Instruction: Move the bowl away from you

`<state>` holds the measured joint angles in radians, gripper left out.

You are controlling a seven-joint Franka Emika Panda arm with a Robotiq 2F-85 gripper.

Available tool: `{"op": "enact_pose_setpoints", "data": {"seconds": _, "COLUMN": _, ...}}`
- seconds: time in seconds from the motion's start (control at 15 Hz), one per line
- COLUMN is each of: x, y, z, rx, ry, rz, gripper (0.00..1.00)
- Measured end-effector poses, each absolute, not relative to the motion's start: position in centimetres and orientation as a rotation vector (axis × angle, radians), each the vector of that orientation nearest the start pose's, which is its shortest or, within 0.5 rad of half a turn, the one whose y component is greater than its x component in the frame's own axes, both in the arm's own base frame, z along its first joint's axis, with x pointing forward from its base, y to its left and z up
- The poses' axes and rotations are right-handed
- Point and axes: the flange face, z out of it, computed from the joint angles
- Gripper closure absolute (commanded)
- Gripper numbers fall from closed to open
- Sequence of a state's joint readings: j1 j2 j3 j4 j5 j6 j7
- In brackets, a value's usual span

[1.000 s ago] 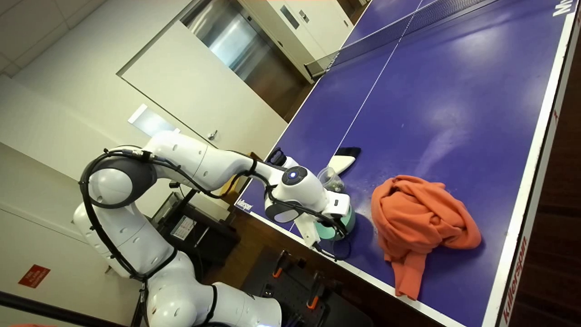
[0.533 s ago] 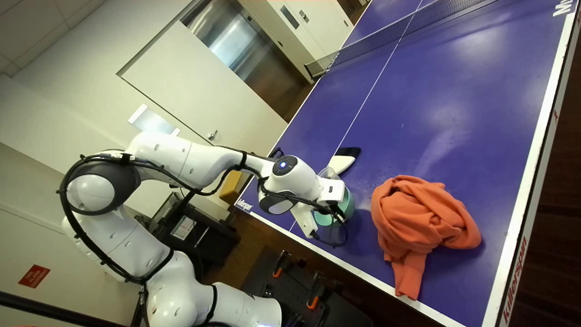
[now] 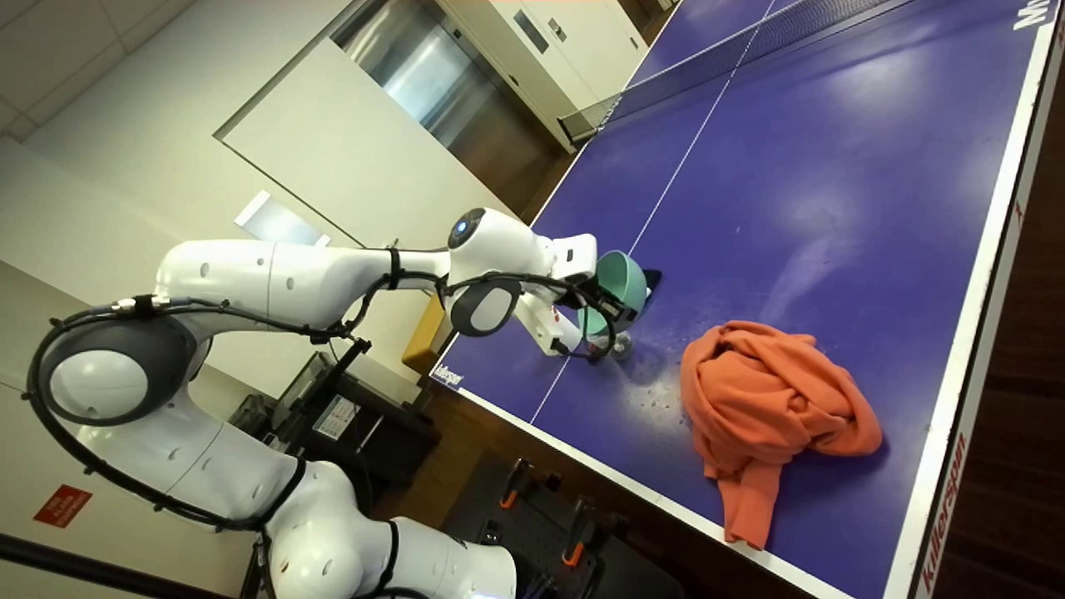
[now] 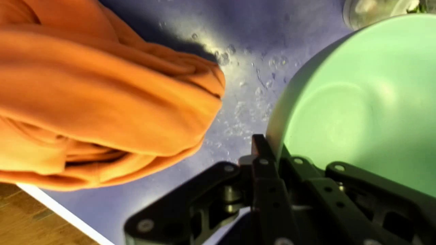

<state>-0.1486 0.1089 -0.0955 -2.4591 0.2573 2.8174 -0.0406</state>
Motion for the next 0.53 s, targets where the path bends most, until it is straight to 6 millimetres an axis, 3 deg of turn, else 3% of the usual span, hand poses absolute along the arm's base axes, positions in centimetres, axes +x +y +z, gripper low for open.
{"op": "enact_pose_setpoints", "data": {"seconds": 0.2, "x": 52.8, "y": -13.2, "z": 29.2, "rx": -2.973, "ry": 0.728, "rz": -0.465, "gripper": 0.99}}
{"op": "enact_pose_setpoints", "data": {"seconds": 0.53, "x": 58.9, "y": -12.9, "z": 27.0, "rx": -2.963, "ry": 0.801, "rz": -0.419, "gripper": 0.99}}
